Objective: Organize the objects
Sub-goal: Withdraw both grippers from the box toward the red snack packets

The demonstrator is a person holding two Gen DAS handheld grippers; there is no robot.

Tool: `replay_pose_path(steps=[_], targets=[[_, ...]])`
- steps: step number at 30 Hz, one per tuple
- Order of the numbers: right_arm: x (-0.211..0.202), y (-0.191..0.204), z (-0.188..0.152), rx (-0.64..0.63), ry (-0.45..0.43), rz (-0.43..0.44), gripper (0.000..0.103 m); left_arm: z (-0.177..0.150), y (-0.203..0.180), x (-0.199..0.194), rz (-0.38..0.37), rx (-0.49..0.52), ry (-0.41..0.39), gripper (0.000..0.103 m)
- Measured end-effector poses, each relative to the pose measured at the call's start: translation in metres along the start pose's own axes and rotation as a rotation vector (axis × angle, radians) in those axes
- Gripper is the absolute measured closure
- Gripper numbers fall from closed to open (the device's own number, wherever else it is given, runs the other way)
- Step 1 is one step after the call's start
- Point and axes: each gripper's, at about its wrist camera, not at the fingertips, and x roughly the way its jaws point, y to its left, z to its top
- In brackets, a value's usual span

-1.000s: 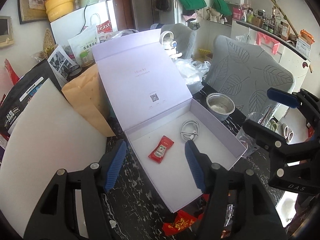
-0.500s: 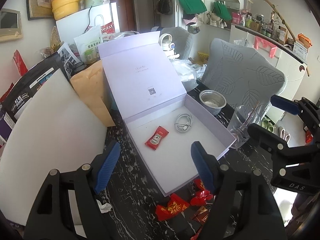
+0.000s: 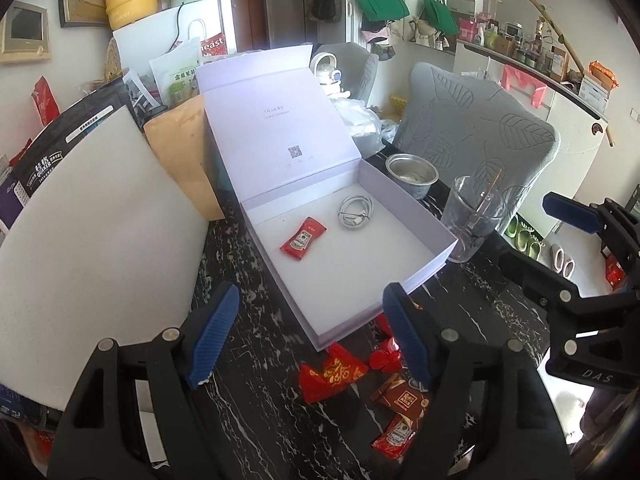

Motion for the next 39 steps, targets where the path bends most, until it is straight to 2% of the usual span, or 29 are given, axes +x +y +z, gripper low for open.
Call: replay_pose_path(steps=[12,27,39], targets=[[0.002,0.007,-0.039,0.023,0.050,0.025,0.022,-0.035,-0.009,0.007,-0.015,0.008,0.057,0.029],[0.024,0.017,-0.076,0.031,0.110,0.068,0.022,-0.071,-0.010,0.034,-0.027,-0.013,0.148,0.029],[0.050,0.026,-0.104,0.040,0.153,0.135,0.022,-0.089,-0.014,0.058,-0.078,0.012,0.203,0.029]])
